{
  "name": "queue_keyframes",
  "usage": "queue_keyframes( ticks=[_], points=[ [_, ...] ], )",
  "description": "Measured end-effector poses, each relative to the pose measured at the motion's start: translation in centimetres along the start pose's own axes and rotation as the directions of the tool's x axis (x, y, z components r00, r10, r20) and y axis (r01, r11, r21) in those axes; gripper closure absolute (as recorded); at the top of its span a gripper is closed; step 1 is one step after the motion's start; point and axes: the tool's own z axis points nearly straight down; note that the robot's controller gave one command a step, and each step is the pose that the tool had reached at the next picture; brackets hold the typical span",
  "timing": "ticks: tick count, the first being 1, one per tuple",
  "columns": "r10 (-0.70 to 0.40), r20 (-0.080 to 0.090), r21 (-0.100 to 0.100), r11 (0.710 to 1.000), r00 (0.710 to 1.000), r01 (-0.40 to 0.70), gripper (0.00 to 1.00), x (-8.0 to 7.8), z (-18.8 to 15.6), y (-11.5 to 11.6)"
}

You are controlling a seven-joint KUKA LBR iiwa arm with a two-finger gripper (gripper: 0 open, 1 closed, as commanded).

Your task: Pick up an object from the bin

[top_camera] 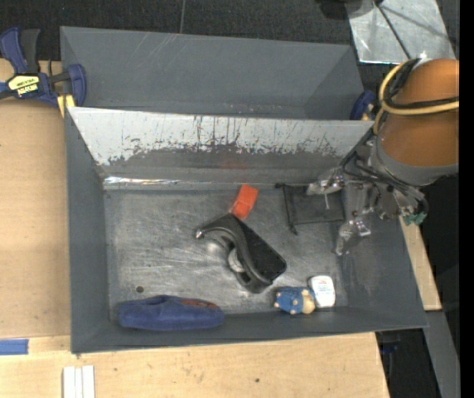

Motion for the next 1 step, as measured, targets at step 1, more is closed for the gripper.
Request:
queue_keyframes(
  ticks=[1],
  points=[
    [-0.21,0.006,0.005,0.978,0.978,0.21,0.0,-6.56,11.12,0.53]
  ],
)
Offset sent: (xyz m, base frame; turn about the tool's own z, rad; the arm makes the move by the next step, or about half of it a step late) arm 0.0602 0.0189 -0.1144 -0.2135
